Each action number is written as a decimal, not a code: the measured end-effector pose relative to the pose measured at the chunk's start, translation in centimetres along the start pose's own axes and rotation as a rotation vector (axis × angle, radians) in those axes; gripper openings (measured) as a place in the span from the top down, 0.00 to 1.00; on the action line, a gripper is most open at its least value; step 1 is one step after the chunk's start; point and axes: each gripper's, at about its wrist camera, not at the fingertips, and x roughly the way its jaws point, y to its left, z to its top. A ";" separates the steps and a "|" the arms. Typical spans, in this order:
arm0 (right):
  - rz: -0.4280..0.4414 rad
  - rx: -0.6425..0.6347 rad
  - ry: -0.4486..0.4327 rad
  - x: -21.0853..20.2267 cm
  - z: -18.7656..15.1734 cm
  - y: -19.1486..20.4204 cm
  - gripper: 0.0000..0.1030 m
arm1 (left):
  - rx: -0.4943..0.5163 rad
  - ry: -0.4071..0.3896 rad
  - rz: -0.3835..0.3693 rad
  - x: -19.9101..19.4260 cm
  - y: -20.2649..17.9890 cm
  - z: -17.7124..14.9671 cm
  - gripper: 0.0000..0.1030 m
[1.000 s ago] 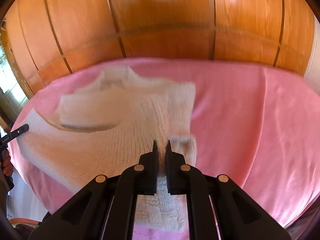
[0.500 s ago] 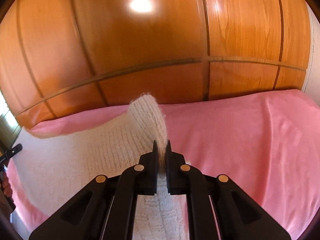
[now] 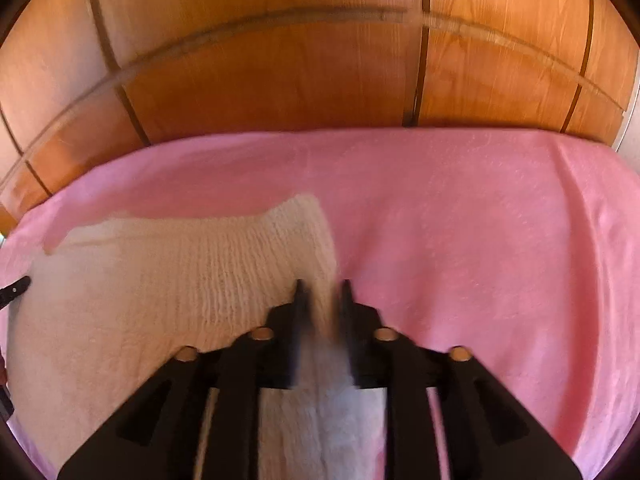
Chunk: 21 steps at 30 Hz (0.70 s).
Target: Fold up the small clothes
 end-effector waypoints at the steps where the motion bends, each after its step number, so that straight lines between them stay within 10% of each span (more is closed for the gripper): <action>1: 0.022 0.007 -0.005 -1.0 -0.4 -0.3 0.59 | -0.008 -0.013 -0.009 -1.1 0.7 -0.4 0.73; 3: 0.061 0.032 -0.014 -3.4 -1.9 -1.5 0.53 | -0.026 -0.024 -0.032 -2.9 1.2 -1.8 0.57; 15: 0.287 0.311 0.108 -7.5 -13.8 -5.8 0.32 | -0.200 0.055 -0.275 -8.3 5.2 -13.6 0.34; 16: 0.279 0.309 0.099 -7.5 -13.9 -5.5 0.38 | -0.206 0.051 -0.289 -8.4 5.0 -13.9 0.35; 18: 0.291 0.301 0.110 -7.2 -13.7 -4.8 0.68 | -0.209 0.076 -0.338 -8.1 4.5 -14.2 0.81; 21: 0.274 0.261 0.097 -8.2 -13.0 -3.6 0.83 | -0.159 0.067 -0.302 -8.2 3.4 -14.1 0.92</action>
